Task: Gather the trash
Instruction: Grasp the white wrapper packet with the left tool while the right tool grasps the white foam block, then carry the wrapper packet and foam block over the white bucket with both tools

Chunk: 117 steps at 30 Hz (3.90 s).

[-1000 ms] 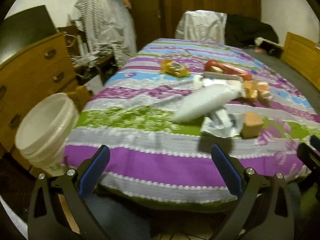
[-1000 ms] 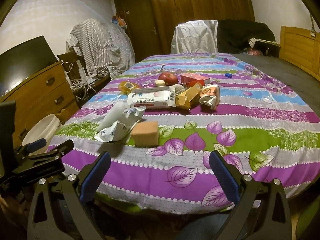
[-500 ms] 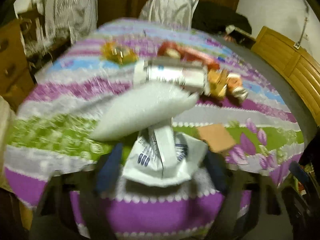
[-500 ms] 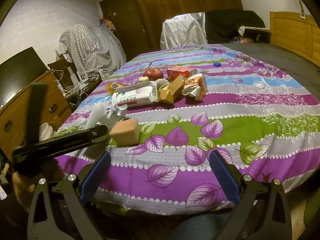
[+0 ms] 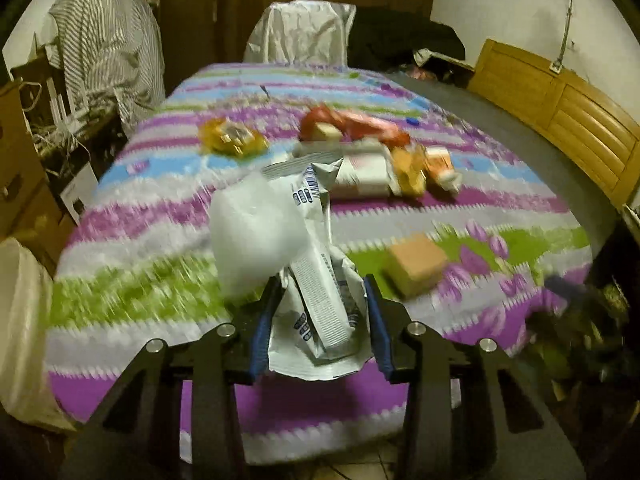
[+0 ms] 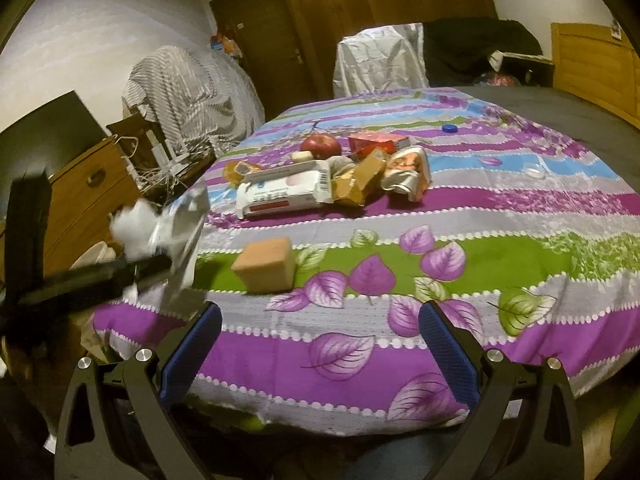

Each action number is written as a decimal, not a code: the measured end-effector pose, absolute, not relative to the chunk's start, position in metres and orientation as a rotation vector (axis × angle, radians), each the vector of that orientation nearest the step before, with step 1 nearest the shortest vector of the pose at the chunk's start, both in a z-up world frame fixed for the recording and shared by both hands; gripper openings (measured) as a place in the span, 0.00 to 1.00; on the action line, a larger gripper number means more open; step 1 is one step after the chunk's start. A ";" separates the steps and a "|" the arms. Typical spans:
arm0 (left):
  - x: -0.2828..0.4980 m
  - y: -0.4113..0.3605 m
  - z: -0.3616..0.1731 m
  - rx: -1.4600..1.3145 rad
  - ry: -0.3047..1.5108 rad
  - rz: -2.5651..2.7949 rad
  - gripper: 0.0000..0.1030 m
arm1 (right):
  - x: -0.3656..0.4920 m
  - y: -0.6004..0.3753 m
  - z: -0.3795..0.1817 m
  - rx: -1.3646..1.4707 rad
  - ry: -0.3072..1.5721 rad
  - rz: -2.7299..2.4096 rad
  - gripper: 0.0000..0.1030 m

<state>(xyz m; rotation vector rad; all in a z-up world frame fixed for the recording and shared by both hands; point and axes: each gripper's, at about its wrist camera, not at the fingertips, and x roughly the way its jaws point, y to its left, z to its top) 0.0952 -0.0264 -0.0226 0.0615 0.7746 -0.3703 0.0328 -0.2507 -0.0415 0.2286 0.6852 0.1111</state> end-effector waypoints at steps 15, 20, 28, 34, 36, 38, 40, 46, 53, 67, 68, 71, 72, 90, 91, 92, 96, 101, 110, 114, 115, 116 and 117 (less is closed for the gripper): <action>0.128 0.066 0.112 -0.116 0.431 -0.197 0.39 | 0.038 -0.214 -0.022 0.120 0.658 0.196 0.96; 0.093 0.105 0.136 -0.112 0.337 -0.058 0.39 | 0.060 -0.189 -0.012 0.087 0.632 0.289 0.95; 0.049 0.147 0.072 -0.108 0.531 0.098 0.39 | 0.179 -0.083 -0.004 -0.150 0.694 0.585 0.95; 0.032 0.172 0.037 -0.154 0.634 0.119 0.39 | 0.268 -0.024 -0.031 -0.303 0.883 0.716 0.95; 0.030 0.179 0.033 -0.169 0.642 0.119 0.39 | 0.288 -0.013 -0.043 -0.326 0.947 0.747 0.90; 0.031 0.184 0.027 -0.179 0.648 0.121 0.39 | 0.298 -0.007 -0.054 -0.336 0.992 0.767 0.71; 0.032 0.183 0.024 -0.171 0.650 0.135 0.39 | 0.305 -0.002 -0.065 -0.310 1.058 0.792 0.49; 0.035 0.180 0.014 -0.136 0.657 0.183 0.40 | 0.261 -0.017 -0.040 -0.242 0.965 0.747 0.49; 0.039 0.175 0.017 -0.127 0.675 0.246 0.41 | 0.188 -0.047 0.039 -0.143 0.738 0.647 0.49; 0.019 0.191 0.044 -0.054 0.545 0.420 0.41 | 0.066 -0.088 0.049 0.053 0.681 0.533 0.49; 0.015 0.204 0.046 -0.072 0.538 0.439 0.39 | 0.063 -0.087 0.047 0.041 0.676 0.529 0.49; 0.004 0.232 0.051 -0.096 0.517 0.474 0.29 | 0.054 -0.085 0.044 0.028 0.673 0.525 0.49; 0.000 0.239 0.052 -0.087 0.508 0.494 0.26 | 0.053 -0.084 0.043 0.032 0.675 0.529 0.49; -0.081 0.379 -0.324 -0.487 1.239 0.627 0.72 | 0.077 -0.035 0.021 0.002 0.775 0.602 0.49; -0.081 0.375 -0.362 -0.554 1.297 0.618 0.72 | 0.081 -0.029 0.020 -0.002 0.783 0.606 0.49; -0.081 0.371 -0.389 -0.619 1.331 0.580 0.72 | 0.085 -0.022 0.019 -0.003 0.793 0.610 0.49; -0.076 0.339 -0.475 -0.778 1.456 0.428 0.64 | 0.096 0.004 0.017 -0.027 0.834 0.621 0.49; -0.064 0.319 -0.507 -0.670 1.488 0.408 0.63 | 0.108 0.022 0.011 -0.060 0.876 0.605 0.49; -0.086 0.350 -0.465 -0.758 1.357 0.573 0.28 | 0.110 0.025 0.006 -0.071 0.869 0.637 0.49; -0.100 0.379 -0.363 -0.772 1.155 0.645 0.27 | 0.111 0.028 -0.002 -0.032 0.867 0.687 0.49; -0.101 0.386 -0.332 -0.769 1.092 0.668 0.28 | 0.111 0.030 -0.003 -0.025 0.864 0.704 0.49; -0.098 0.390 -0.303 -0.752 1.042 0.687 0.28 | 0.110 0.032 -0.004 -0.020 0.858 0.718 0.49; -0.096 0.394 -0.274 -0.720 0.997 0.710 0.28 | 0.110 0.035 -0.004 -0.014 0.849 0.735 0.49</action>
